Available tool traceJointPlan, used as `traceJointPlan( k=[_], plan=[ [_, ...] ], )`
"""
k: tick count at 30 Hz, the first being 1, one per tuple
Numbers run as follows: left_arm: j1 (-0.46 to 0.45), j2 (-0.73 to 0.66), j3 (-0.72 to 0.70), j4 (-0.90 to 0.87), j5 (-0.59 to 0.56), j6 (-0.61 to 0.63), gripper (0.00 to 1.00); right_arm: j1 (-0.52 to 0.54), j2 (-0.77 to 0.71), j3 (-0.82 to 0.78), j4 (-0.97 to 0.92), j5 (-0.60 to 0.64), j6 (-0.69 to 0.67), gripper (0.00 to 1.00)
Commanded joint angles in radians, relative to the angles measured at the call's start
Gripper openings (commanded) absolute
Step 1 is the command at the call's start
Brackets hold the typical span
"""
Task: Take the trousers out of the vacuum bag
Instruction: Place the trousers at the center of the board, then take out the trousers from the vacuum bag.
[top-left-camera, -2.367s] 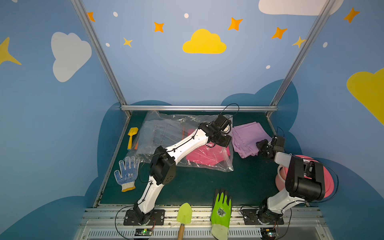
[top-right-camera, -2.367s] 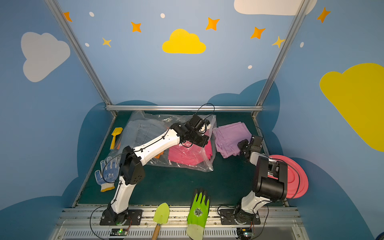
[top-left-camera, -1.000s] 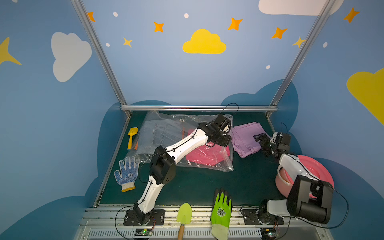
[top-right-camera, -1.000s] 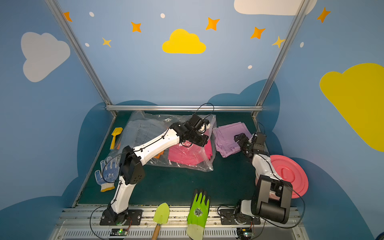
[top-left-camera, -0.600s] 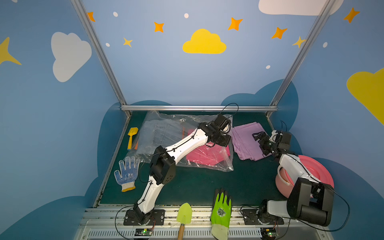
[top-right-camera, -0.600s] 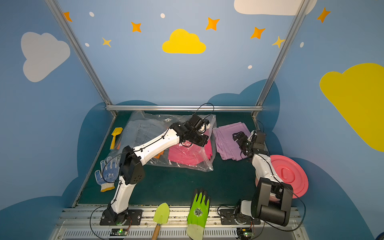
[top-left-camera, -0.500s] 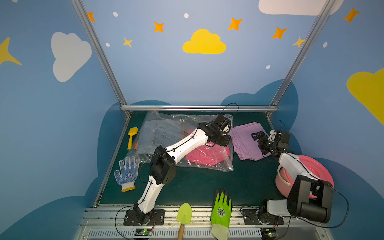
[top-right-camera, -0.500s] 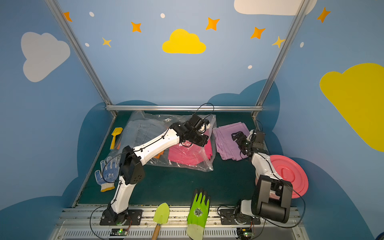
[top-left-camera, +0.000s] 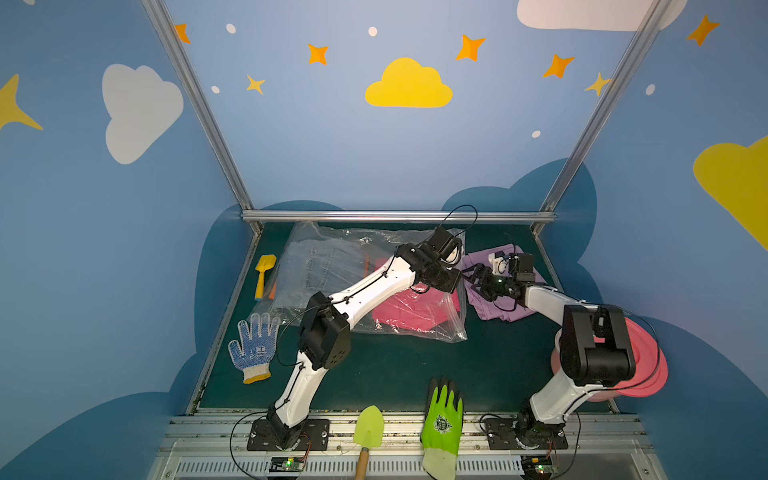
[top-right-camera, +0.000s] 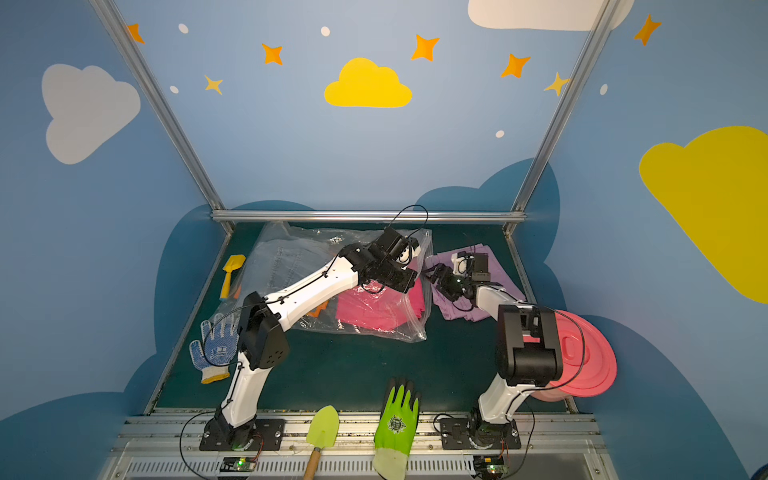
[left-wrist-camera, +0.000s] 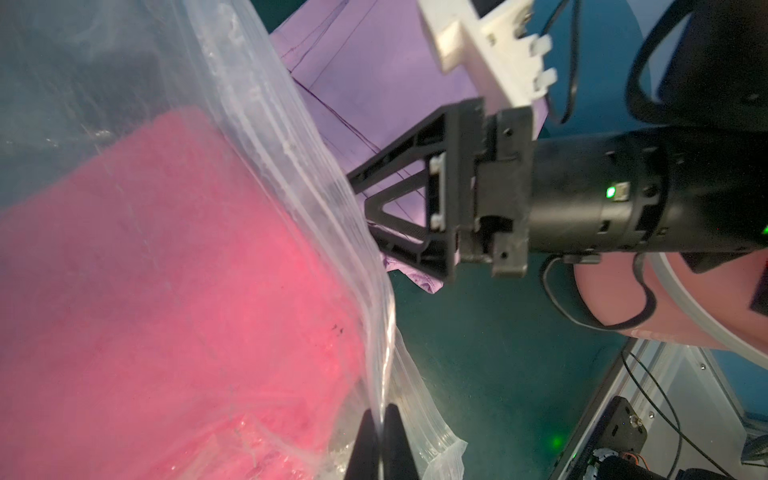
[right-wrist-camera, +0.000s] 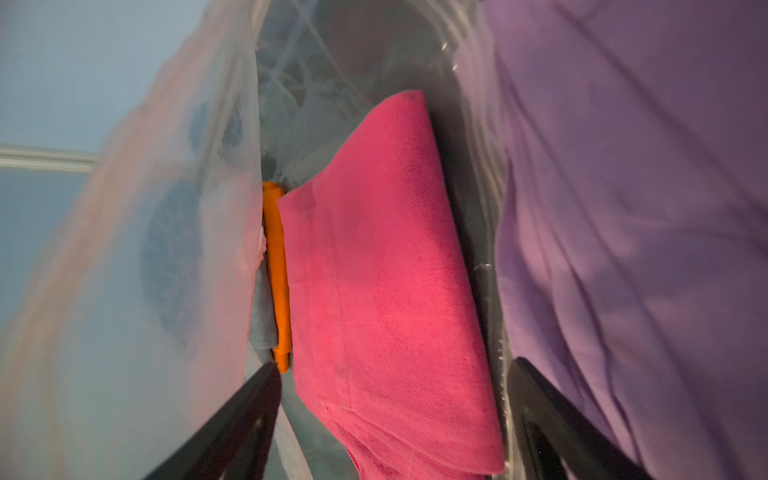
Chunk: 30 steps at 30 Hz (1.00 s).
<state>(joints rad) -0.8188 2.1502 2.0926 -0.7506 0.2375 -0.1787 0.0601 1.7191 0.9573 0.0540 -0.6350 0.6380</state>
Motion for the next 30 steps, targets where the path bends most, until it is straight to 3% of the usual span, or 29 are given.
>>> traceJointPlan(
  k=[1,8,30],
  plan=[
    [-0.001,-0.051,0.011,-0.018,-0.007,0.024,0.05,0.027,0.037,0.04,0.019,-0.029,-0.039,0.8],
    [-0.008,-0.058,0.012,-0.022,-0.011,0.03,0.05,0.06,0.1,0.074,-0.01,0.005,-0.1,0.73],
    [-0.014,-0.059,-0.023,-0.004,-0.012,0.025,0.05,0.087,0.248,0.146,-0.036,0.031,-0.212,0.73]
  ],
)
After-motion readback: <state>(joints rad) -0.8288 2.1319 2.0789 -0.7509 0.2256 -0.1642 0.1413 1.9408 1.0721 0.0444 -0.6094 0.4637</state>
